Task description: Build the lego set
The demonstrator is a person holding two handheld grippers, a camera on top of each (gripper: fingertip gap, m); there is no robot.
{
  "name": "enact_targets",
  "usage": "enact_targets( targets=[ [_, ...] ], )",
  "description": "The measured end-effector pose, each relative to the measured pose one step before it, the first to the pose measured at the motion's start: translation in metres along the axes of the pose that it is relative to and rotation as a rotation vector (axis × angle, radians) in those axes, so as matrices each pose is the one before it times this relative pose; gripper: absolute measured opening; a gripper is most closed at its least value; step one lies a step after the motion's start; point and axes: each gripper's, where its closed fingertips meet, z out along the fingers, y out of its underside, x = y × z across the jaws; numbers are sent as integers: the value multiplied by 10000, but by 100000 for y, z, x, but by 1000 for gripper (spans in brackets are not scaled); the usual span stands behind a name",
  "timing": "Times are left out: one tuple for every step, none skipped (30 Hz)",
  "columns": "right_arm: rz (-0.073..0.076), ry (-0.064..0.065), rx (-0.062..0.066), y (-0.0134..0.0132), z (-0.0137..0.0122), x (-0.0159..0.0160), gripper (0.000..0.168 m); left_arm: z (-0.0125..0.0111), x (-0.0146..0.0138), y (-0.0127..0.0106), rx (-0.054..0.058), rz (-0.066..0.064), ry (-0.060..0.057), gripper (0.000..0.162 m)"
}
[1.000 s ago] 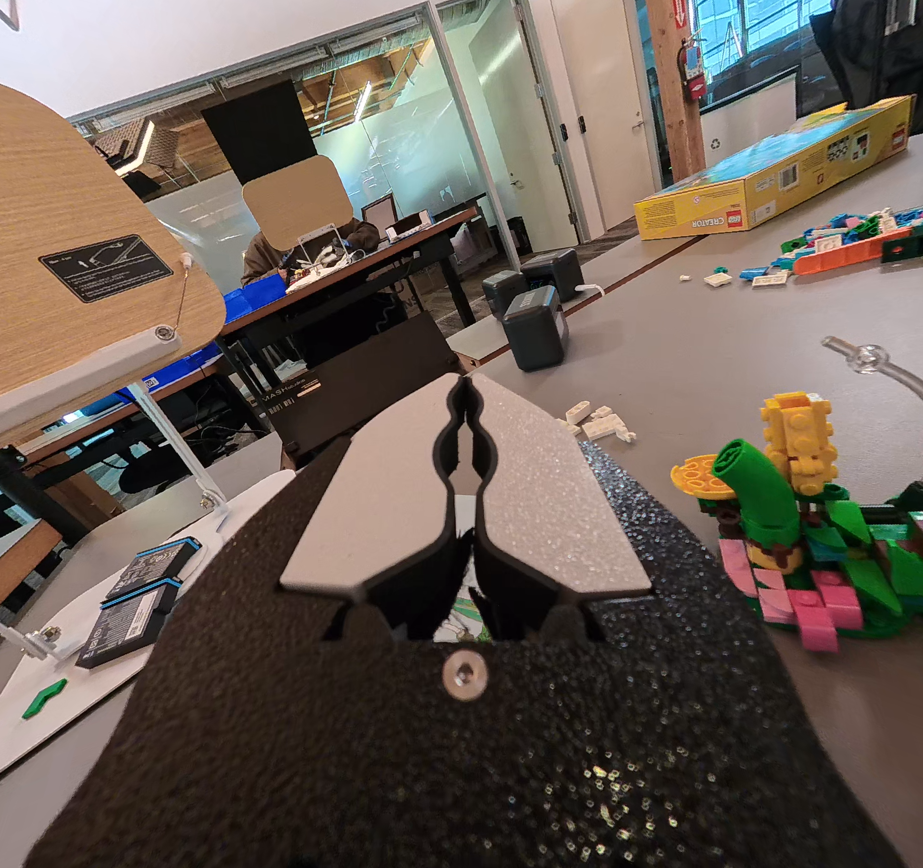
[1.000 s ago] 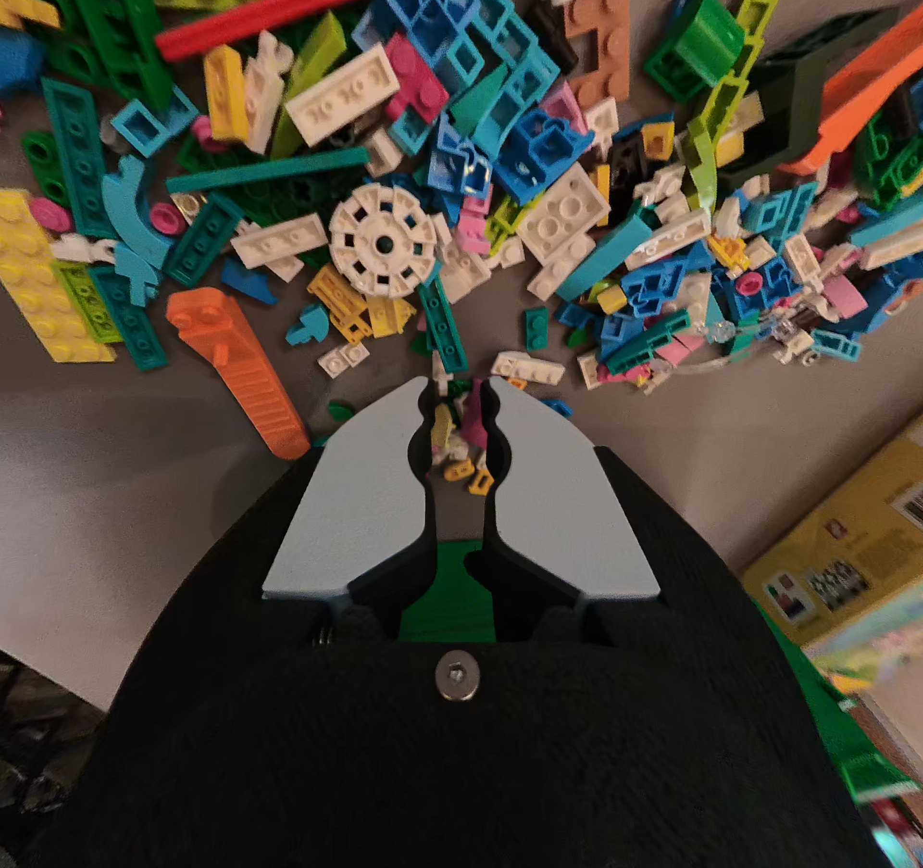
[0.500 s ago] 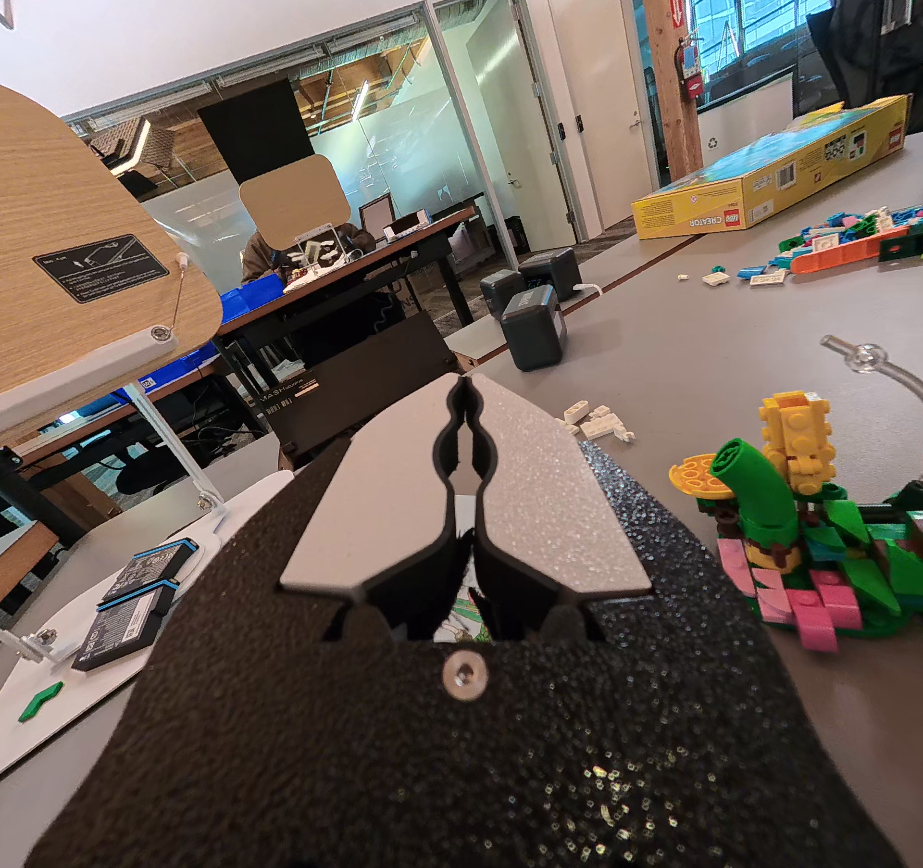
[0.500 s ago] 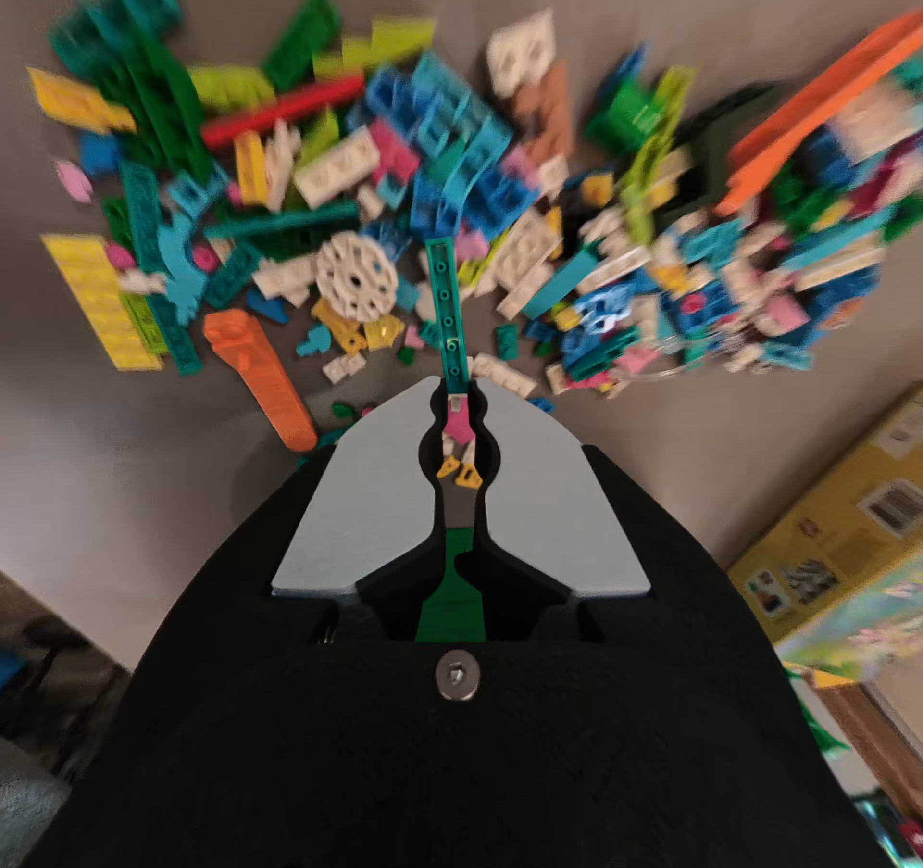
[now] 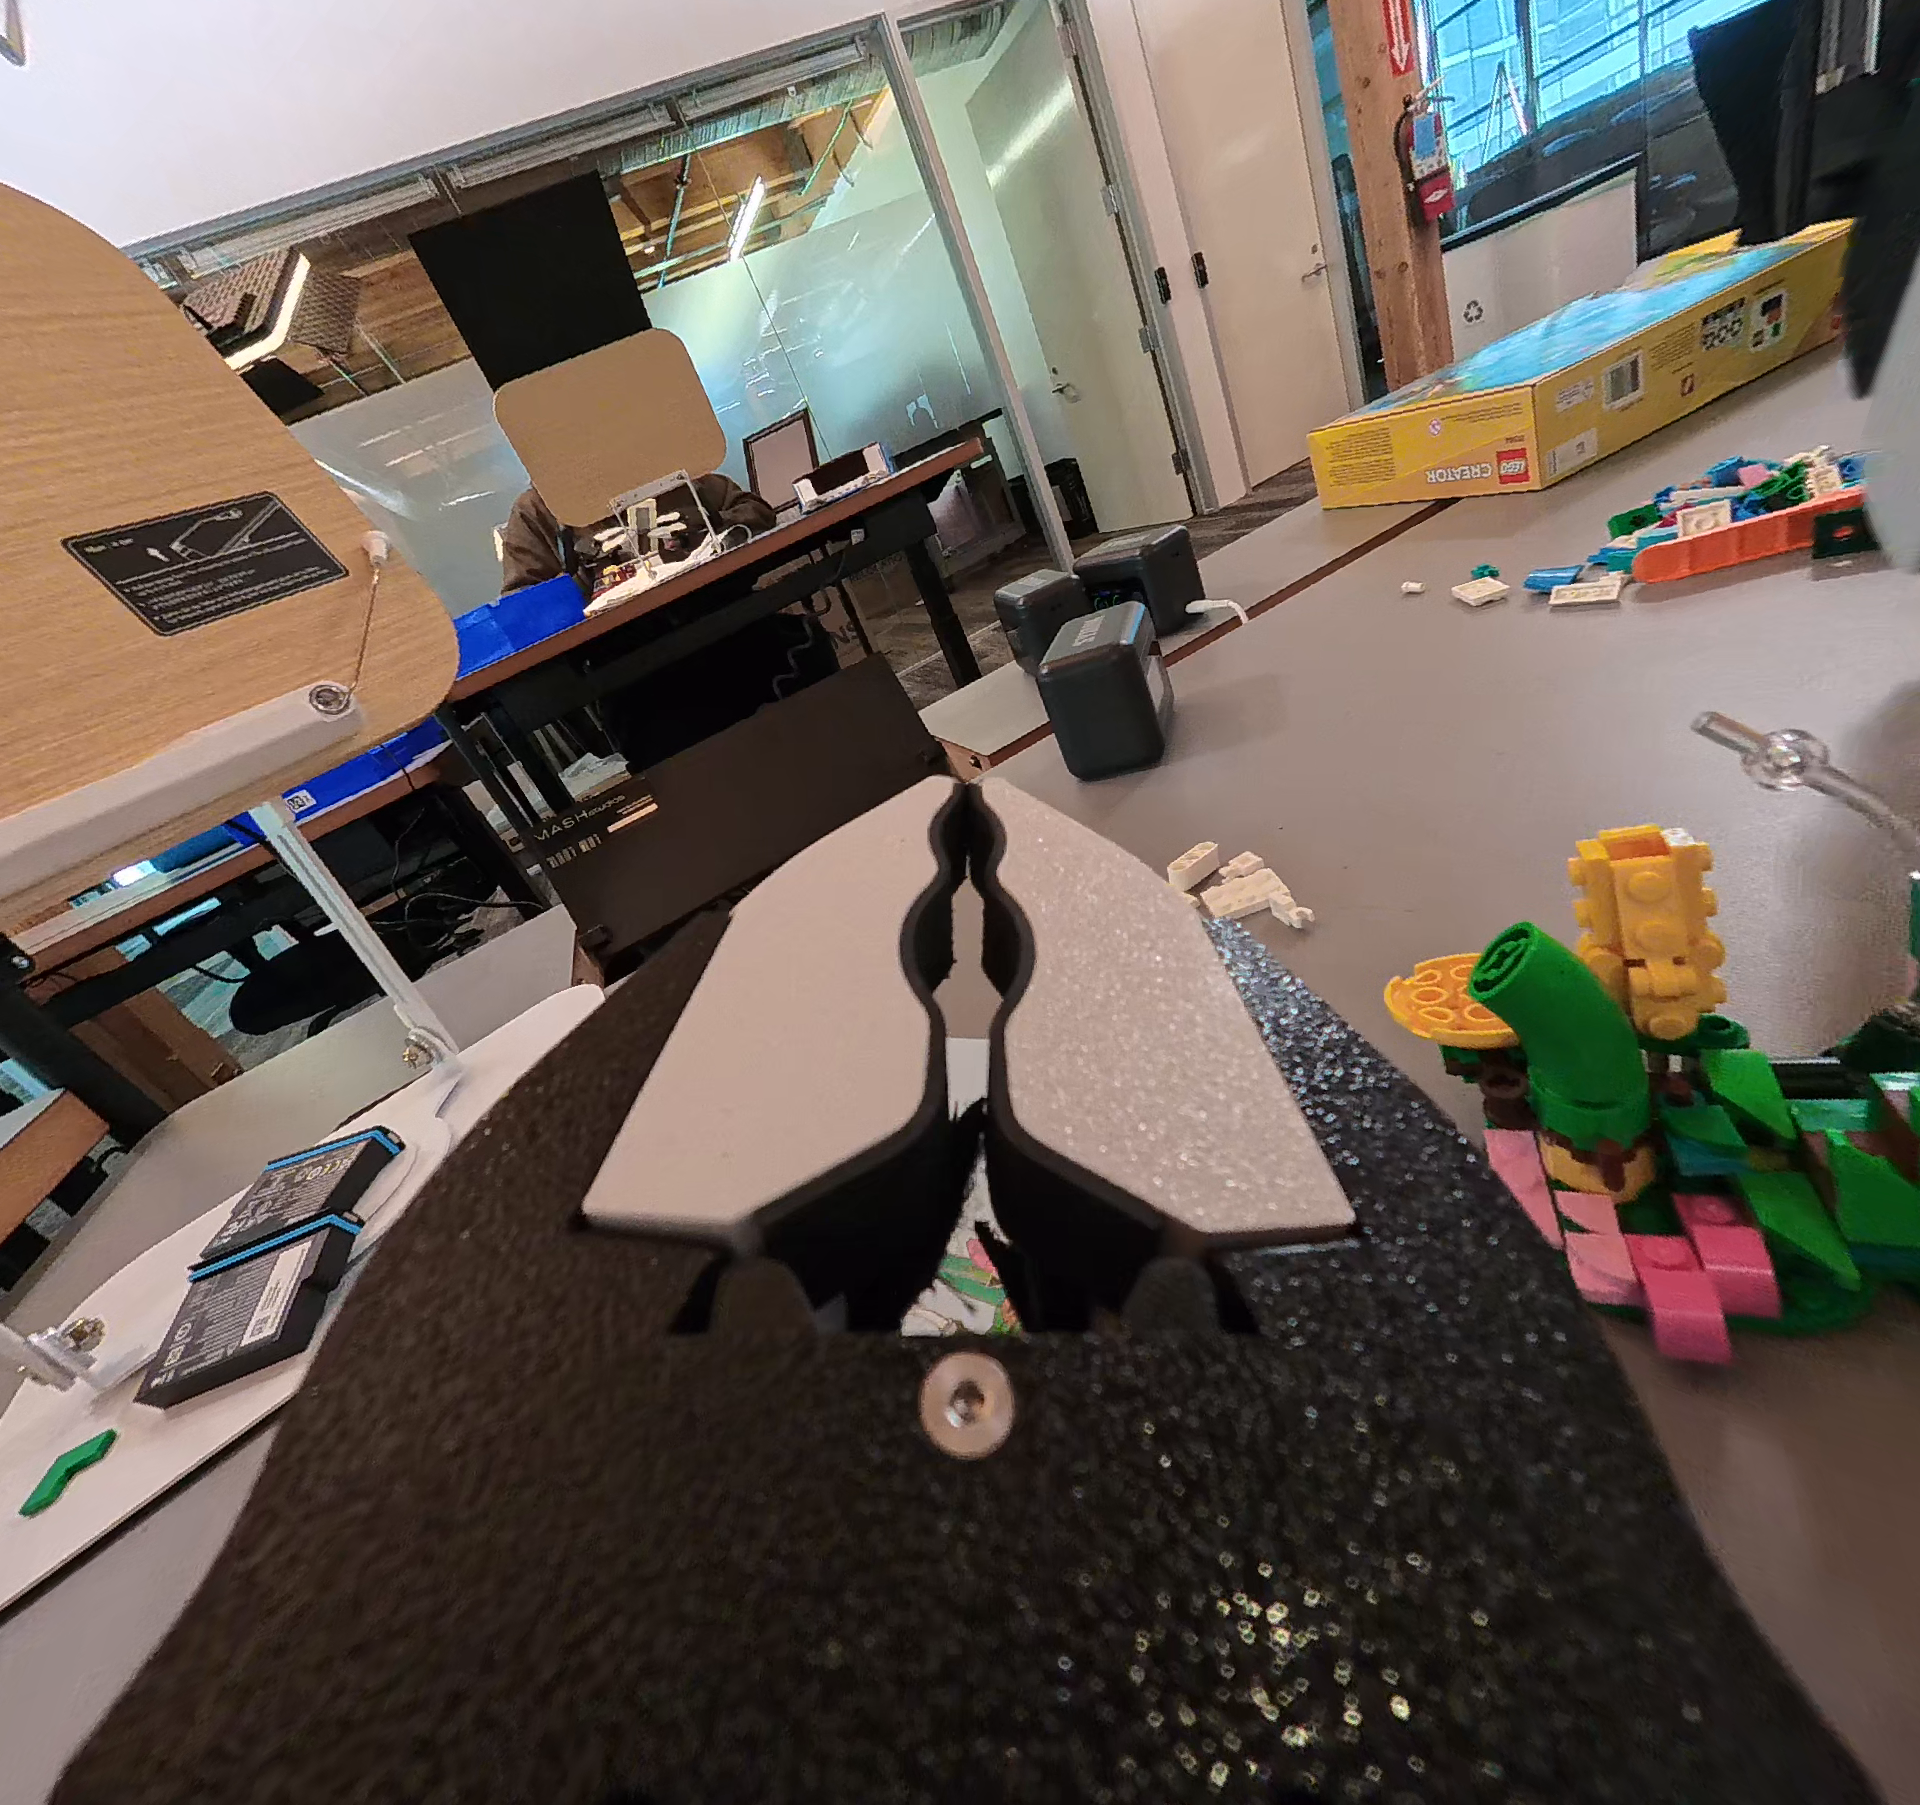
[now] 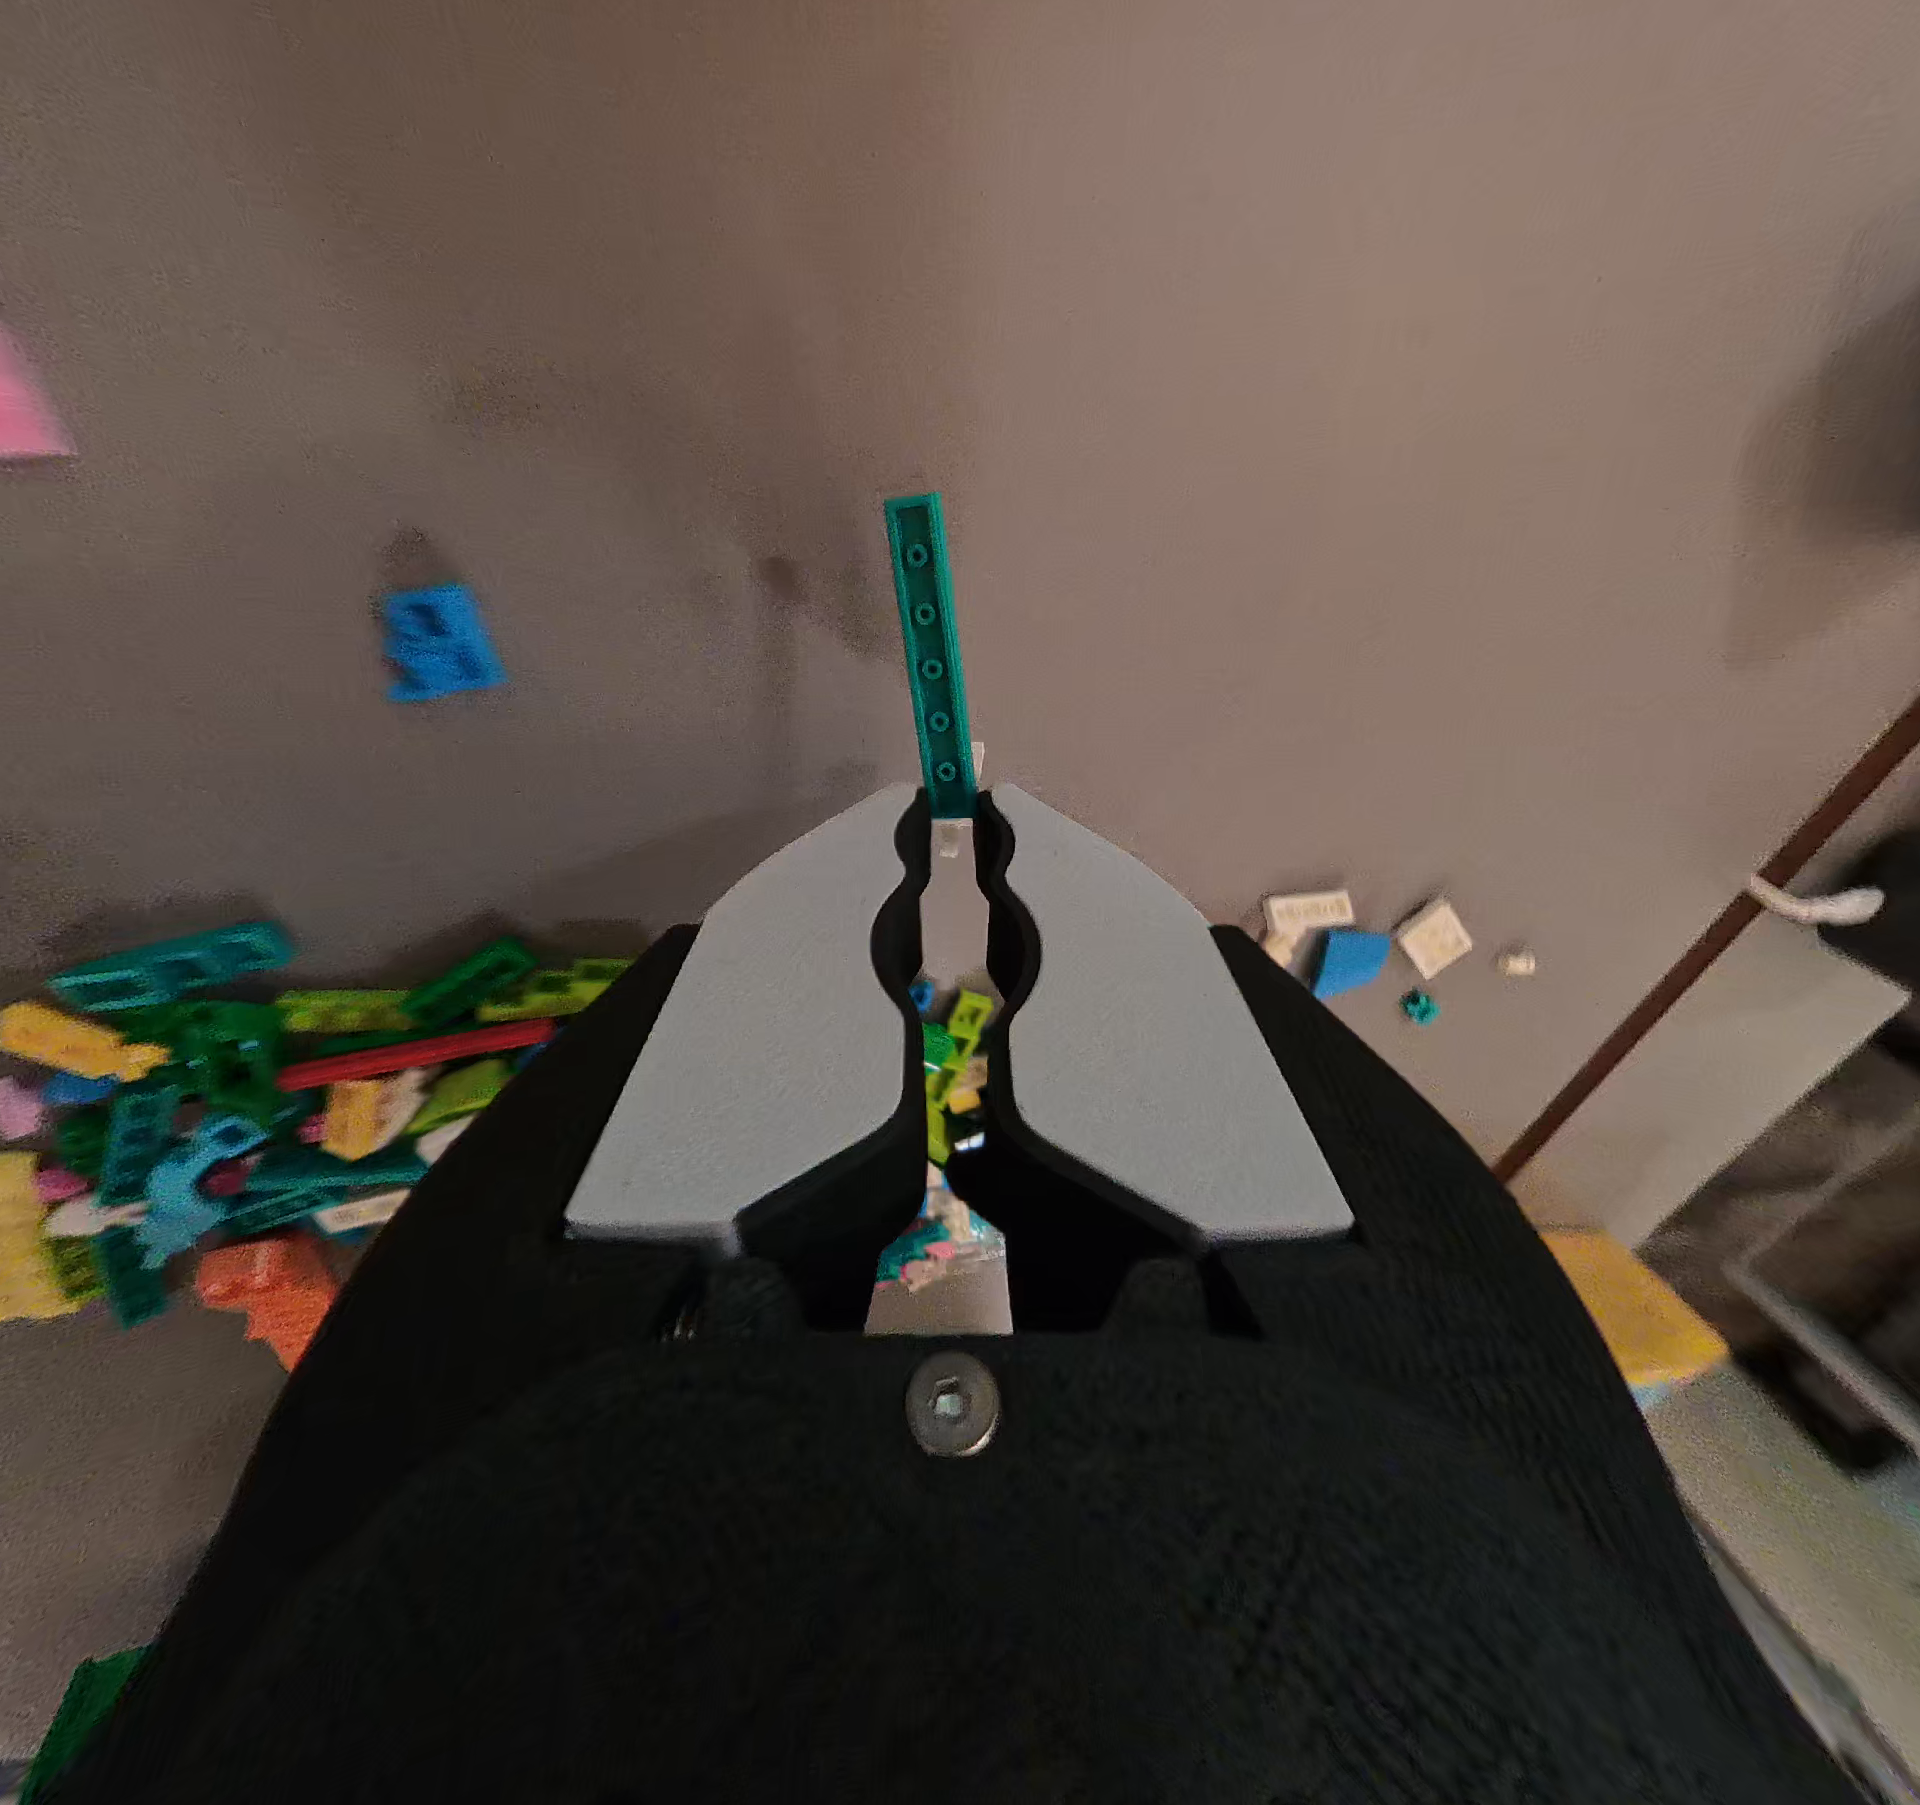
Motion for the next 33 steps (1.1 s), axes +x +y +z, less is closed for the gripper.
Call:
enact_targets(
  targets=[
    [241, 73, -359, 737, 618, 495, 7, -3, 34, -57, 21, -1, 15, 0],
    [241, 3, -263, 659, 535, 312, 7, -2, 37, -45, 15, 7, 9, 0],
    [247, 61, -167, 555, 435, 335, 7, 2, 38, -19, 5, 9, 12, 0],
    [294, 70, -184, 618, 366, 333, 7, 1, 32, 1, 0, 5, 9, 0],
    [322, 50, -216, 687, 306, 303, 7, 6, 18, 6, -5, 1, 11, 0],
    [302, 97, -156, 648, 242, 399, 7, 6, 25, -4, 0, -4, 8, 0],
    [312, 76, -18, 496, 171, 383, 7, 2, 4, 4, 4, -1, 0, 0],
    [381, -70, 161, 245, 79, 195, 7, 2, 9, 3, -5, 1, -2, 0],
    [430, -189, 275, 77, -2, 33, 7, -2, 1, 29, -5, -1, 1, 0],
    [379, -233, 237, 127, -84, -49, 9, -9, -25, 21, -10, -7, -7, 0],
    [251, -217, 118, 341, -221, -84, 15, 4, -32, 23, -8, -7, -9, 0],
    [140, -108, 50, 495, -337, 1, 16, -13, -49, 39, -10, -8, -14, 0],
    [80, -23, 52, 557, -412, 44, 16, -11, -44, 11, -6, -19, -16, 0],
    [100, -11, 51, 603, -450, 6, 16, -9, -34, -10, 10, -24, -8, 0],
    [153, -5, 36, 580, -406, -1, 16, 16, -11, 9, -1, -11, -5, 0],
    [144, 27, 79, 427, -319, 11, 16, 25, 36, 18, -11, 4, 9, 0],
    [112, 76, 158, 192, -216, 53, 13, 43, 89, 5, 0, 2, 27, 0],
    [187, 180, 183, -22, -66, 219, 10, 31, 99, -8, 0, 4, 36, 0],
    [243, 143, 154, -181, 76, 230, 8, 29, 109, 7, -4, 22, 32, 0],
    [144, -20, 177, -345, 196, -2, 8, 17, 80, 24, -14, 36, 26, 0],
    [-46, -84, 213, -474, 283, -139, 8, 2, 38, 6, -7, 19, 12, 0],
    [-208, -59, 133, -411, 342, -133, 8, -19, -15, -22, 11, -8, -5, 0],
    [-273, -48, -56, -202, 386, -111, 10, -42, -48, -27, 12, -16, -17, 0],
    [-269, -28, -197, -31, 379, -28, 11, -33, -66, -9, 8, -9, -26, 0],
    [-235, -31, -204, -13, 350, 16, 11, -22, -76, -11, 5, -7, -25, 0],
    [-179, -88, -160, -24, 288, 4, 11, -13, -44, -3, 5, -20, -14, 0],
    [-126, -114, -122, -35, 213, 21, 10, 1, -14, -12, 1, -23, -2, 0],
    [-106, -76, -73, -55, 139, 112, 10, 21, 3, 6, -2, -4, 1, 0],
    [-97, -85, -30, -62, 72, 102, 8, 12, 43, -2, 2, 2, 12, 0],
    [-74, -109, -16, -61, 50, 69, 6, 16, 51, -17, 6, 1, 21, 0],
    [-68, -122, -22, -30, 50, 39, 6, 20, 69, -27, 8, 8, 23, 0],
    [-88, -135, -23, -23, 57, -14, 4, 15, 68, -20, 7, 17, 17, 0],
    [-112, -123, -27, -22, 31, -48, 3, 9, 58, -24, 6, 18, 23, 0]
  ],
)
